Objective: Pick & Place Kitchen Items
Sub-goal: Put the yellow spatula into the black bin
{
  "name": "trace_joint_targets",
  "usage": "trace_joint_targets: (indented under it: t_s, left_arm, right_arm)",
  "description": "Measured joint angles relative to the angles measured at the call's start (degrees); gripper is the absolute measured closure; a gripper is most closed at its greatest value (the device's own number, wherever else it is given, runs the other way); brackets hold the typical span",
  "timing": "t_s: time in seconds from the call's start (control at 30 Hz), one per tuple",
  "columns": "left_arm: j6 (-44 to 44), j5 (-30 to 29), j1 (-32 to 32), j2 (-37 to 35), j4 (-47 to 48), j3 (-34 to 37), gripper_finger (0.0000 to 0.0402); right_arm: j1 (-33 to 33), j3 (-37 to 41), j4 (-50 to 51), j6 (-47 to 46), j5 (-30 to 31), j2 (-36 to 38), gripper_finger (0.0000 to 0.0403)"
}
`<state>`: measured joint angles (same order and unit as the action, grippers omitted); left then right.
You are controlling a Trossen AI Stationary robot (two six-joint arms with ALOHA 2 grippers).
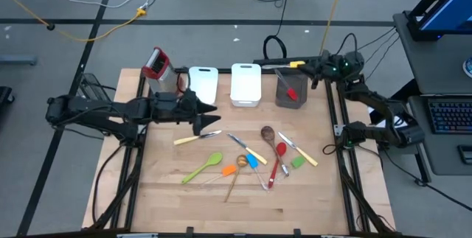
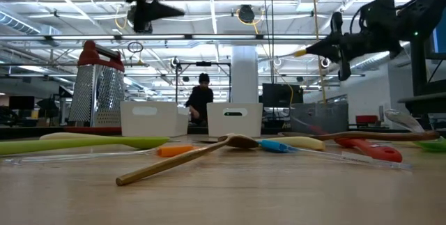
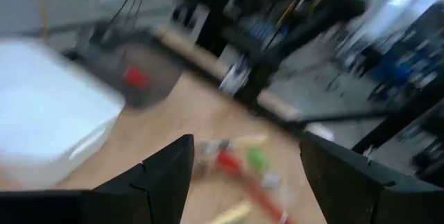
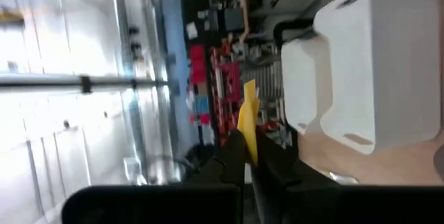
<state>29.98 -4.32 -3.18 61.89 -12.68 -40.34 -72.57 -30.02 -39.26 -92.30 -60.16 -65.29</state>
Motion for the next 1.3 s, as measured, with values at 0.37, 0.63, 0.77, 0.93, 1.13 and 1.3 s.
trace_joint_targets:
  t_s: [0.37, 0.63, 0.77, 0.93, 1.13, 1.3]
  left_arm:
    - [1.96, 3.88, -2.36, 14.37, -2.83, -13.26, 0.0135]
    - [-6.11, 9.31, -5.35, 26.97, 30.52, -39.74, 0.0135]
    - [-8.34, 14.89, -7.25, 32.14, 36.64, -48.76, 0.0135]
    - [-8.2, 21.79, -9.44, 37.78, 41.26, -54.38, 0.0135]
    - [-5.55, 29.08, -10.8, 41.98, 41.16, -56.67, 0.0135]
    - [-4.17, 31.04, -11.13, 43.38, 41.32, -56.63, 0.0135]
  right_arm:
    - [11.21, 0.0, 0.02, 15.03, -3.06, 3.78, 0.0401]
    - [18.27, 0.0, 0.02, 20.49, -5.72, 5.18, 0.0401]
    - [21.18, 0.0, 0.02, 21.43, -5.9, 5.53, 0.0401]
    - [24.33, 0.0, 0.02, 21.66, -5.83, 5.55, 0.0401]
    - [27.18, 0.0, -0.39, 21.4, -5.81, 5.53, 0.0401]
    - [28.63, 0.0, -0.39, 21.23, -5.72, 5.53, 0.0401]
